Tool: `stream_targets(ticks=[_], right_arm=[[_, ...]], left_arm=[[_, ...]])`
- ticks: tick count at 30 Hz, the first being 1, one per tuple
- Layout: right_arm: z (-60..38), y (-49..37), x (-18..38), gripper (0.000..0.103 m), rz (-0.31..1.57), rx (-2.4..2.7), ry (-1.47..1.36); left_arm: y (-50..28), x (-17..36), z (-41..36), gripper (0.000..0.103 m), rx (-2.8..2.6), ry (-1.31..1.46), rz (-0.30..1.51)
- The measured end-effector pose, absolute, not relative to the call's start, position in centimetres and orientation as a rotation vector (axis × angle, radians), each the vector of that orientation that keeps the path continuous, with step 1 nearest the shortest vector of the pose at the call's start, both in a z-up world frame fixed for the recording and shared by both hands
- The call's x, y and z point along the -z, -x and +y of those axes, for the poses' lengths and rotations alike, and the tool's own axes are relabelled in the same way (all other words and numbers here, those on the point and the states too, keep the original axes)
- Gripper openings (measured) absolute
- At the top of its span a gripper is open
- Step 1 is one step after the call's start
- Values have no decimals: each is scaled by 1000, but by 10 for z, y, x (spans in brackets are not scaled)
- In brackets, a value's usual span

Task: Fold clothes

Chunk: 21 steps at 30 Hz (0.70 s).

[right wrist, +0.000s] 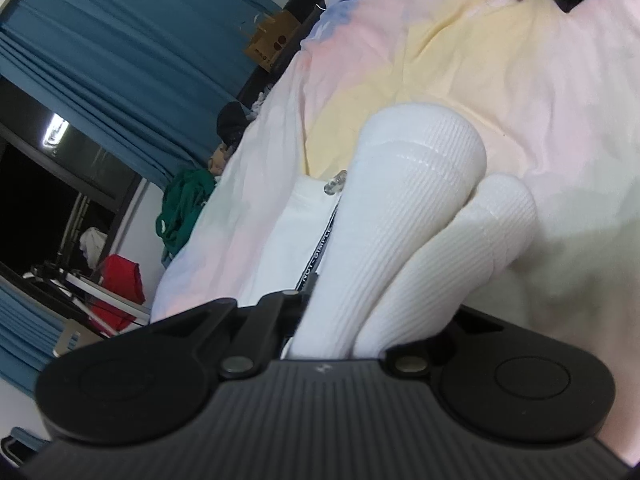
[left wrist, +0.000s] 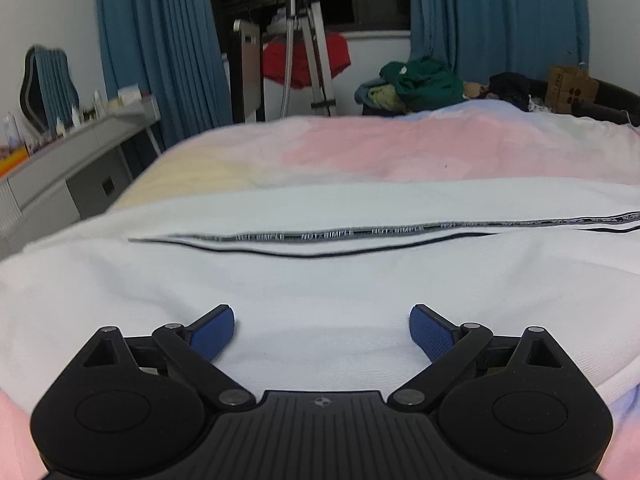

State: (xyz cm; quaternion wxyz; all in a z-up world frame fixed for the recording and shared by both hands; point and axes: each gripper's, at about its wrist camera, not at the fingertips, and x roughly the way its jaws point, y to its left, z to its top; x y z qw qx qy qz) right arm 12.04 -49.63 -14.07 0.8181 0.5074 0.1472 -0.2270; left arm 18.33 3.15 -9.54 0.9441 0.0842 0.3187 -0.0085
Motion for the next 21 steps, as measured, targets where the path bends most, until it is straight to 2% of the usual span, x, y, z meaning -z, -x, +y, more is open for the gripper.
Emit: stream_targets(ticks=[6,11,16,21], right_arm=[[-489,-133,133,10,301,488,-1044],[-478,-134,99,10,250,452,-914],[-416,-141,27,10,171,414,-599],[-294,-139,-22,10,78,303,-215]], left_arm=[[-188,92,36,99,23,-159,672],[-188,85,43,98,22,-132,670],[-178,62,61,98,0,-48,593],[-163,40,88,98,-27,59,537]])
